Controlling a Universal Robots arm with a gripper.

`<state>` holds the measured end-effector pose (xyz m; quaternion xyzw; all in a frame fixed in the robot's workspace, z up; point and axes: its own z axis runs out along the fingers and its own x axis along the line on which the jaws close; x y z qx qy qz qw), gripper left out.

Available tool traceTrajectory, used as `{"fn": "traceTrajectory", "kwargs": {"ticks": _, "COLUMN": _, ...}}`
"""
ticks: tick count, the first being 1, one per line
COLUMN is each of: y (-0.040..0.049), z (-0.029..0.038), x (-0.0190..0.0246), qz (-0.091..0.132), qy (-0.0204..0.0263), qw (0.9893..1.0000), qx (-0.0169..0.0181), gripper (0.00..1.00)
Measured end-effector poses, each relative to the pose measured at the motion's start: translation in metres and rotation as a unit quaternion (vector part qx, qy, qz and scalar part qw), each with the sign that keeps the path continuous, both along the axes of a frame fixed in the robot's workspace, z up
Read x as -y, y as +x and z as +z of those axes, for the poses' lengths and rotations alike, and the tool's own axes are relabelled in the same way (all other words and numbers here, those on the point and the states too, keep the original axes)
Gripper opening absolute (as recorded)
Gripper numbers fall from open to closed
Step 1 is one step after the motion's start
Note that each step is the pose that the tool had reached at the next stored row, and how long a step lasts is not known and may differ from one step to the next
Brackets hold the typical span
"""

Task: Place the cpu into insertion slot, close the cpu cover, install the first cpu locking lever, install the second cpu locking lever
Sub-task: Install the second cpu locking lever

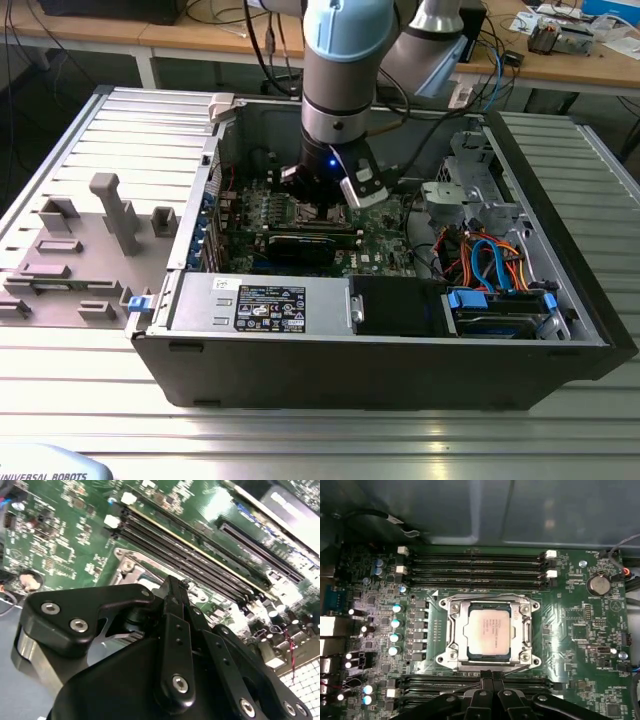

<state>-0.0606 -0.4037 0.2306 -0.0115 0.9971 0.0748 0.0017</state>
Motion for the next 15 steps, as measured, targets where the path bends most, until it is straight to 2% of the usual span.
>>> {"fn": "traceTrajectory", "kwargs": {"ticks": 9, "y": -0.0222, "z": -0.0082, "x": 0.0026, "qz": 0.0, "qy": -0.0001, "qw": 1.0, "qx": -0.0001, "gripper": 0.11}}
{"fn": "traceTrajectory", "kwargs": {"ticks": 11, "y": -0.0238, "z": -0.0095, "x": 0.0042, "qz": 0.0, "qy": 0.0001, "qw": 1.0, "qx": -0.0001, "gripper": 0.11}}
{"fn": "traceTrajectory", "kwargs": {"ticks": 13, "y": -0.0248, "z": -0.0103, "x": 0.0071, "qz": 0.0, "qy": 0.002, "qw": 1.0, "qx": -0.0001, "gripper": 0.11}}
{"fn": "traceTrajectory", "kwargs": {"ticks": 15, "y": -0.0275, "z": -0.012, "x": 0.0087, "qz": 0.0, "qy": 0.0066, "qw": 1.0, "qx": -0.0001, "gripper": 0.11}}
